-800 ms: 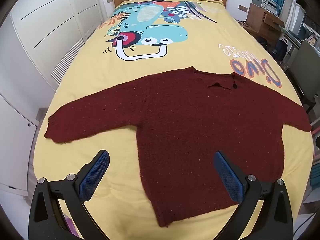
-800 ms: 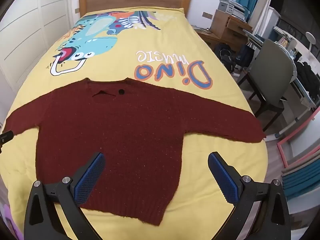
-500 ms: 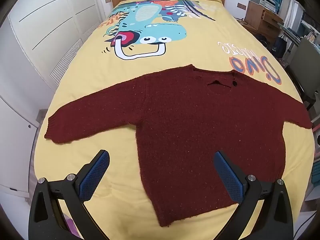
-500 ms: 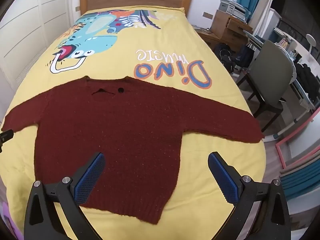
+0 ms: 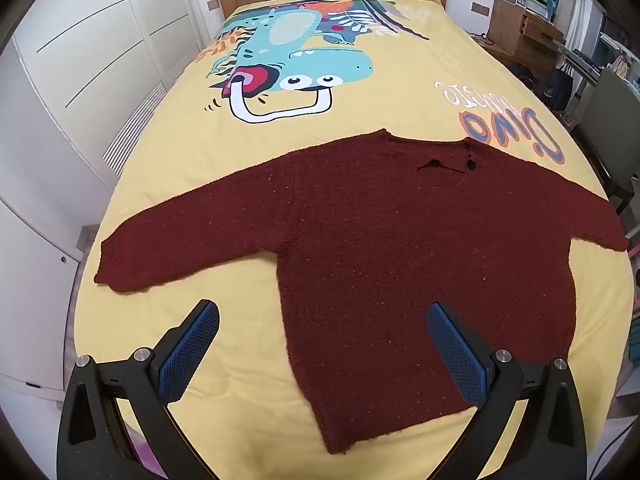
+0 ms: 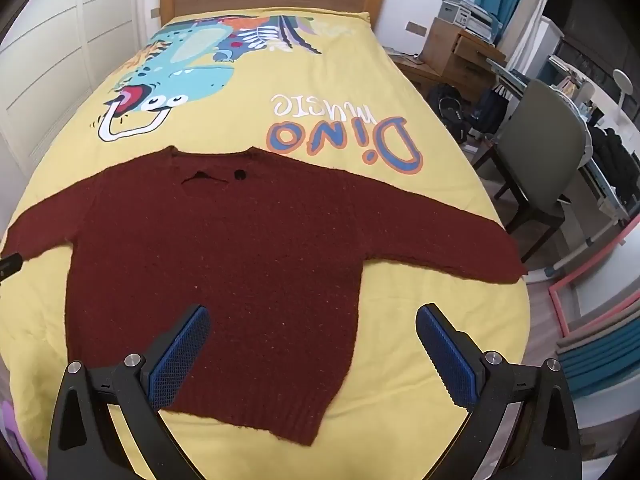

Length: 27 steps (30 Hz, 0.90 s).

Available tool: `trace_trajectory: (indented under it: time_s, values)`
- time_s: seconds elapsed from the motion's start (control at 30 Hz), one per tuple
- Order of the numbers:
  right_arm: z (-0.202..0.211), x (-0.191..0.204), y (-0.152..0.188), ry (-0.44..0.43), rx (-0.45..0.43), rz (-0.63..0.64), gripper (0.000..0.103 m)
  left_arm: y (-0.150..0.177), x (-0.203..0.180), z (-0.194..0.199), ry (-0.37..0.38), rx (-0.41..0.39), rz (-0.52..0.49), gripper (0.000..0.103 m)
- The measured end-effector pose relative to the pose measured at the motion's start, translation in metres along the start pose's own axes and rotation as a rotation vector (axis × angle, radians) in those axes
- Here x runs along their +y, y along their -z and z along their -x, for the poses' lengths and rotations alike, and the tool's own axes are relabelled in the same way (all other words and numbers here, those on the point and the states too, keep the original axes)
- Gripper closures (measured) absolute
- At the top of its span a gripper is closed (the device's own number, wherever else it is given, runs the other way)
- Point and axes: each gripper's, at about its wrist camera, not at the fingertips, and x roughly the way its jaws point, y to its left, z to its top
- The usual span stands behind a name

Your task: Fold small clothes

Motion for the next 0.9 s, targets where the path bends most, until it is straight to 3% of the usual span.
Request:
trace_trajectory:
  time_s: [0.9]
  values:
    - [-0.0048,0.0003,0.0070,0.004,0.018,0.009,0.001,0.0013,-0.0082,0.0024,0.010,0.003,-0.014,0.001]
